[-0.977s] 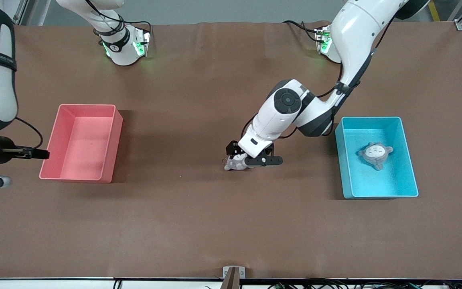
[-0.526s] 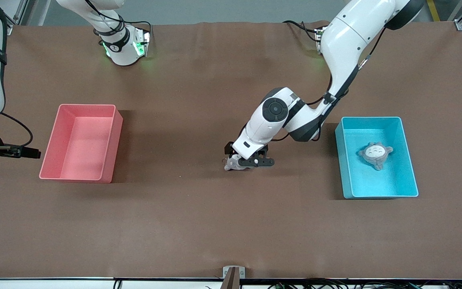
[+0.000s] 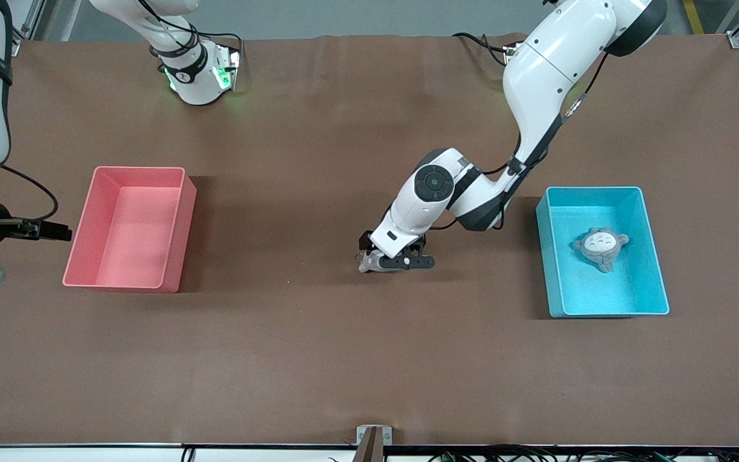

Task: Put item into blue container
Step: 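Grasp the second plush with the left gripper and lift it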

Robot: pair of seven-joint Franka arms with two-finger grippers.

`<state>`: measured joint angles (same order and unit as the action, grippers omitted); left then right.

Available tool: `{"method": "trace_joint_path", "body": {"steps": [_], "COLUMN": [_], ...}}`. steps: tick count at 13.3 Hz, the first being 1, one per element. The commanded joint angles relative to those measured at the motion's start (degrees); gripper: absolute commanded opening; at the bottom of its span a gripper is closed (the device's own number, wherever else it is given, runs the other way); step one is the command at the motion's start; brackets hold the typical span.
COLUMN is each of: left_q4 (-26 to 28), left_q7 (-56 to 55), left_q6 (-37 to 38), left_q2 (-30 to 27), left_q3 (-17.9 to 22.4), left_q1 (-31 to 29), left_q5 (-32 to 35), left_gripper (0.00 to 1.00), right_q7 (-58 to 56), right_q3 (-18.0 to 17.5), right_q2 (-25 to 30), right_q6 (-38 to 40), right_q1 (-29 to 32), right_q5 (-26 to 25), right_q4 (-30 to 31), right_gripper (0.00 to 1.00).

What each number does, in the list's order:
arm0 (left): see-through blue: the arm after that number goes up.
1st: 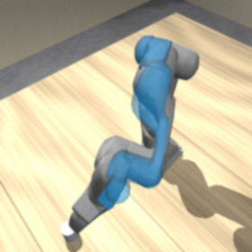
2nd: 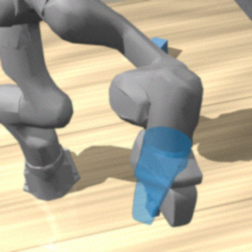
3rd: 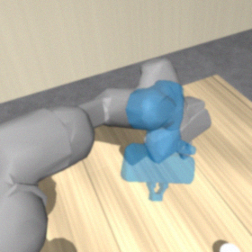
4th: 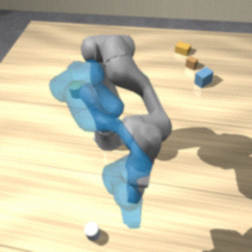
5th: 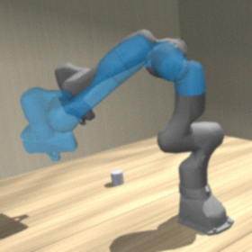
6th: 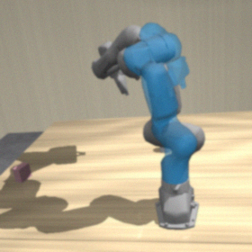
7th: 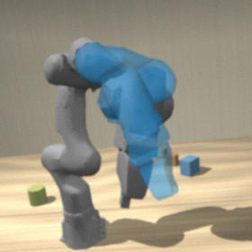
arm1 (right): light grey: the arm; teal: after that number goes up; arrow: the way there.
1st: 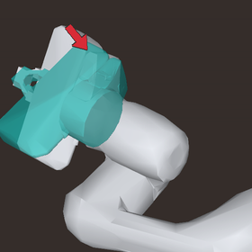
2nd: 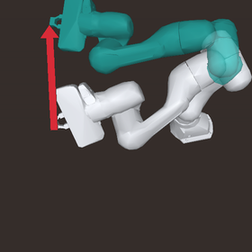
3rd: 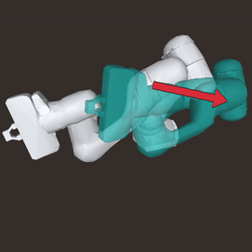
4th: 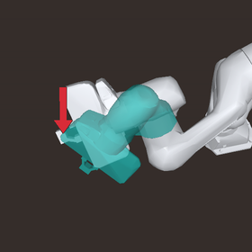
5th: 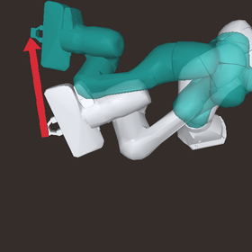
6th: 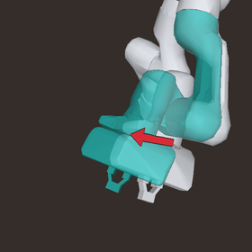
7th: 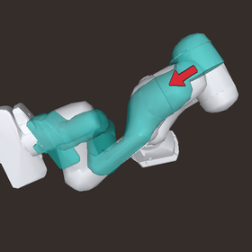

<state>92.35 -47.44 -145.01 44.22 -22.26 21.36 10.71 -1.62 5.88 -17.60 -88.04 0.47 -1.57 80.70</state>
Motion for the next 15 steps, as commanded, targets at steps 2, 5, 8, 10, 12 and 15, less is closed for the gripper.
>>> {"method": "trace_joint_path", "body": {"steps": [2,5,8,10,12,15], "left_q4": [-0.86,-0.95,-1.12,-1.12,-1.21,-1.21], "left_q7": [-0.55,-0.64,-0.82,-0.82,-0.9,-1.34], "left_q6": [-0.71,-0.8,-1.93,-2.2,-2.2,-2.2], "left_q2": [1.13,1.75,1.84,1.84,1.84,1.66], "left_q3": [2.83,3.01,3.01,3.27,3.27,3.27], "left_q1": [2.98,3.34,3.34,3.43,3.34,3.34], "left_q5": [1.33,1.33,1.24,1.15,1.15,0.98], "left_gripper": [1.0,1.0,0.8,0.59,0.44,0.23], "right_q7": [-0.4,-0.48,-0.92,-1.8,-1.8,-1.8], "right_q3": [0.1,0.1,0.1,0.1,0.01,0.01], "right_q2": [11.69,16.35,19.79,20.76,21.73,23.3], "right_q6": [-5.74,-5.31,-5.13,-5.3,-5.48,-5.48], "right_q1": [0.32,0.23,0.14,0.14,0.14,-0.03], "right_q5": [0.17,0.08,-0.53,-0.71,-1.15,-1.24], "right_q4": [14.64,17.9,19.41,19.32,19.23,19.15], "right_gripper": [1.0,1.0,1.0,1.0,1.0,1.0]}}
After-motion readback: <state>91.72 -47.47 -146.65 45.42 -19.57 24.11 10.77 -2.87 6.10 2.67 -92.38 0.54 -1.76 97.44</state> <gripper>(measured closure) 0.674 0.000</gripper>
